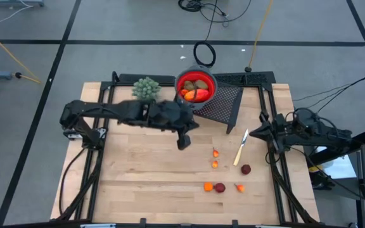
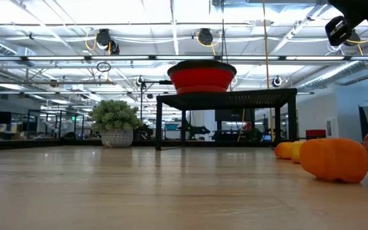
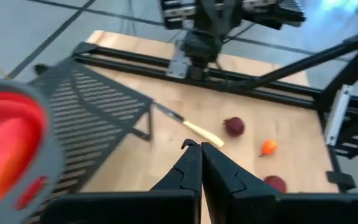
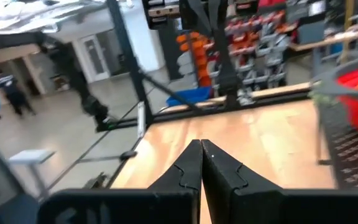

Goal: Pick & Place Fruit
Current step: Put the pear into the red strainer bowl

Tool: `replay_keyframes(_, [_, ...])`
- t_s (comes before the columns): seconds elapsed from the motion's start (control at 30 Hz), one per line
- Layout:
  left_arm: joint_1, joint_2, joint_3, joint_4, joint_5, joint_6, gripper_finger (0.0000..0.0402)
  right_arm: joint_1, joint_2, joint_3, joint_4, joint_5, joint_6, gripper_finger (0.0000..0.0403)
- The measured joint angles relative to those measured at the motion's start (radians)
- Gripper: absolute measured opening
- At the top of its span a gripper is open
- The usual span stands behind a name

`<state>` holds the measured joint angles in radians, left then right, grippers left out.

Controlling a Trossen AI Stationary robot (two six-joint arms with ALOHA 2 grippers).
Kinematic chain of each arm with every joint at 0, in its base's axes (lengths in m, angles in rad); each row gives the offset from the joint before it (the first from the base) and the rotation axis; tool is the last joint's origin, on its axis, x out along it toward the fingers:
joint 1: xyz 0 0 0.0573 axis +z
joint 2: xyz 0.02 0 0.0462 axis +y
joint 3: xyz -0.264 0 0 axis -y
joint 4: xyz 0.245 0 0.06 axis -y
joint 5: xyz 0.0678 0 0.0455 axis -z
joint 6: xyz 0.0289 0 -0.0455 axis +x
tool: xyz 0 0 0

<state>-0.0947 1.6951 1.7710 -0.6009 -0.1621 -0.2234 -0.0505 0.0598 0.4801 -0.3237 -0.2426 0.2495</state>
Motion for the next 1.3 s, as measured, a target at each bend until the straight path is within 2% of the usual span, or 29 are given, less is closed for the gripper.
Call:
replay_keyframes(0.17, [-0.046, -0.006, -0.13, 0.171, 0.005, -0.032, 0.0005, 0.0, 0.086, 0.0, 0.002, -0.077, 0.001, 0.0])
replay_keyframes(0.33, [-0.065, -0.004, -0.231, 0.258, 0.005, -0.053, 0.0002, 0.0, 0.183, 0.0, 0.005, -0.13, 0.0, 0.0])
replay_keyframes(0.5, [-0.065, -0.012, -0.319, 0.365, 0.007, -0.051, 0.0004, 0.0, 0.266, 0.0, 0.011, -0.133, -0.002, 0.0])
replay_keyframes(0.7, [-0.046, -0.061, -0.438, 0.483, 0.062, -0.037, 0.0006, 0.0, 0.339, 0.0, 0.1, -0.156, -0.003, 0.0])
replay_keyframes(1.07, [-0.029, -0.324, -0.799, 0.656, 0.078, -0.026, 0.0002, 0.041, 0.464, 0.0, 0.253, -0.145, -0.006, 0.0])
replay_keyframes(1.3, [-0.046, -0.522, -0.958, 0.684, 0.066, -0.023, 0.0004, 0.131, 0.551, 0.0, 0.381, -0.02, 0.006, 0.0])
